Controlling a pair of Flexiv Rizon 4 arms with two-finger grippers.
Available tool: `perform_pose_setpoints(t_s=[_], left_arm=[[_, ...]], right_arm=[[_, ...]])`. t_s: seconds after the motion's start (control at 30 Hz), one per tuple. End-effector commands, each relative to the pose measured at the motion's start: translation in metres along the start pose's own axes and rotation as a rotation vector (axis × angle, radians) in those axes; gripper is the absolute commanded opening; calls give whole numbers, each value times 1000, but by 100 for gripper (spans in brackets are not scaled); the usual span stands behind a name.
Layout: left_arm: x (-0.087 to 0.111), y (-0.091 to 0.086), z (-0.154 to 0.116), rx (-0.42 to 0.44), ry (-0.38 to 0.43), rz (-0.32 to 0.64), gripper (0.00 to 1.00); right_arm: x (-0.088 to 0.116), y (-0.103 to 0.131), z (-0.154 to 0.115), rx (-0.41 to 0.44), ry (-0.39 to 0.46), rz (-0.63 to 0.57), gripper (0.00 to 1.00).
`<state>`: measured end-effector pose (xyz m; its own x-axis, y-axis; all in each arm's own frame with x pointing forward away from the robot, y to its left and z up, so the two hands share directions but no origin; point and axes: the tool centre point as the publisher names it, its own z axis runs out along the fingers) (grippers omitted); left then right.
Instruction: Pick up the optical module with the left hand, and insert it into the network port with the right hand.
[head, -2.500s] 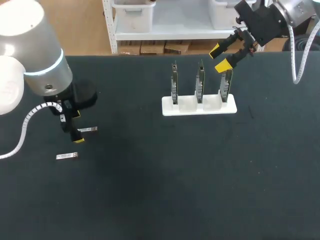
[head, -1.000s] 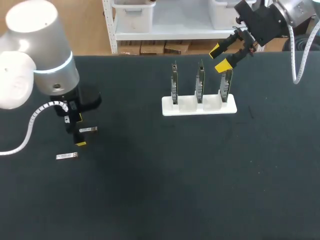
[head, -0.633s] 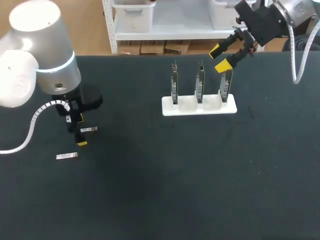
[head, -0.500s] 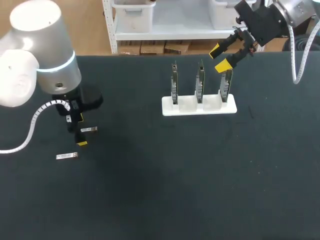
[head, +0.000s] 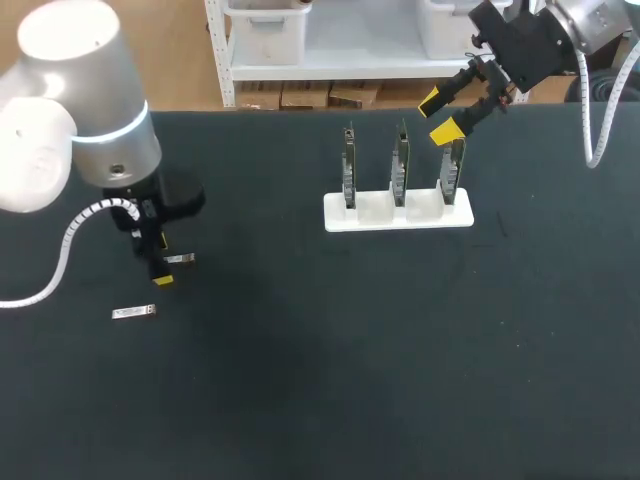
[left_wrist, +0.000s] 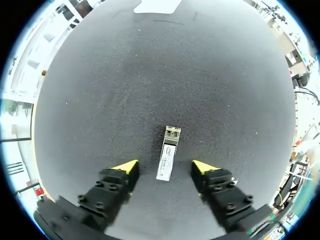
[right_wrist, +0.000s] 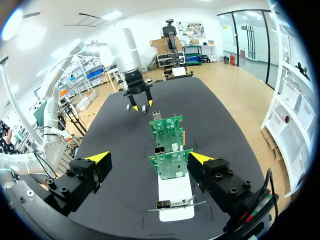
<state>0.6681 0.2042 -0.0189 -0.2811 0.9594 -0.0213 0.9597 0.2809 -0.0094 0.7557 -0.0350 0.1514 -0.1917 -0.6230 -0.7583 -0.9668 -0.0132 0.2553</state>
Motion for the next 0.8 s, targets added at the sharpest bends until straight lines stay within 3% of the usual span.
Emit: perform_pose_setpoints(t_s=[0.03, 0.53, 0.67, 0.8], left_arm=[[-1, 4, 1, 11, -1, 3, 0], [1, 8, 1, 34, -13, -23, 0], [-2, 15, -7, 25, -82, -77, 0], [-14, 28, -28, 30, -214, -126, 0]], right_arm=[[0, 2, 0, 5, 0, 0, 100], [0, 2, 0, 5, 0, 0, 100], [0, 2, 0, 5, 0, 0, 100], [0, 2, 0, 5, 0, 0, 100]])
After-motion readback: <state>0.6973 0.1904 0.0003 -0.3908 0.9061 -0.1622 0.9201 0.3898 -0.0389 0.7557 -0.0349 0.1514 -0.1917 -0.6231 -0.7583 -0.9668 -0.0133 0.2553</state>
